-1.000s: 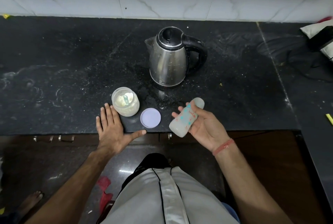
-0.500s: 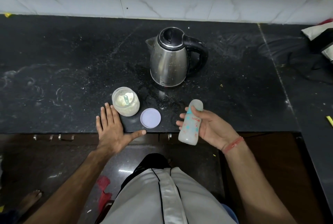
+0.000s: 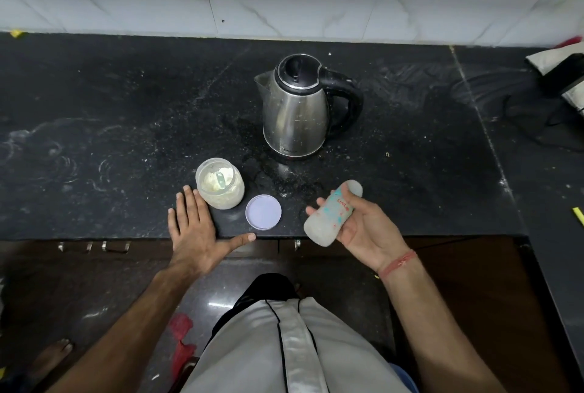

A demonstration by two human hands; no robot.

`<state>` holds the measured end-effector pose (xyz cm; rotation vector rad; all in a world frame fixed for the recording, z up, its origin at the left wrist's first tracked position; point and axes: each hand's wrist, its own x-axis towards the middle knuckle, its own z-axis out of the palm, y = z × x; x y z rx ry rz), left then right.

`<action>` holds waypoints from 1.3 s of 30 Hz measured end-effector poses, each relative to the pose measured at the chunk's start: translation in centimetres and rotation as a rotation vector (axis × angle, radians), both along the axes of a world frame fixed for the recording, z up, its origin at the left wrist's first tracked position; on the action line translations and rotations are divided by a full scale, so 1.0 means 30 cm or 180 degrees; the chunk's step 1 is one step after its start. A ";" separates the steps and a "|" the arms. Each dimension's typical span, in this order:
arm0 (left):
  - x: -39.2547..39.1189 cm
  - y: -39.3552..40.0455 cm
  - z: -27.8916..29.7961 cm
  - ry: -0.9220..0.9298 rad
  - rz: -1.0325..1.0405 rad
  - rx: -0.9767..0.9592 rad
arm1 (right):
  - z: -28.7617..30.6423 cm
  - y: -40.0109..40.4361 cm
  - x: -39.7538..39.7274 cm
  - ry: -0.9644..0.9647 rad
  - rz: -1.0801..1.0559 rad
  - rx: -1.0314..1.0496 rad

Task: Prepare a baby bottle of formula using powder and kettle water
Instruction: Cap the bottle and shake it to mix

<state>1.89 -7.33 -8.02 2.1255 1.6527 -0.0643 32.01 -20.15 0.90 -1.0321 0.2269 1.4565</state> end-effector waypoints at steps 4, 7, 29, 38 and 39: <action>0.002 -0.001 0.000 -0.0016 -0.0011 -0.0010 | -0.010 0.001 0.014 0.0299 -0.0642 0.0292; -0.001 0.004 -0.006 0.0019 0.0017 0.0005 | 0.006 0.000 0.014 0.0197 -0.0306 0.0151; -0.002 -0.002 0.004 -0.0005 -0.0002 -0.0053 | 0.029 0.028 0.012 -0.0516 0.0231 -0.0076; -0.002 -0.004 0.003 -0.0001 0.0008 -0.0018 | 0.031 0.050 0.008 -0.0643 0.0491 -0.0156; 0.002 -0.005 0.002 0.0001 0.0016 -0.0019 | 0.025 0.051 0.016 -0.0572 0.0245 -0.0085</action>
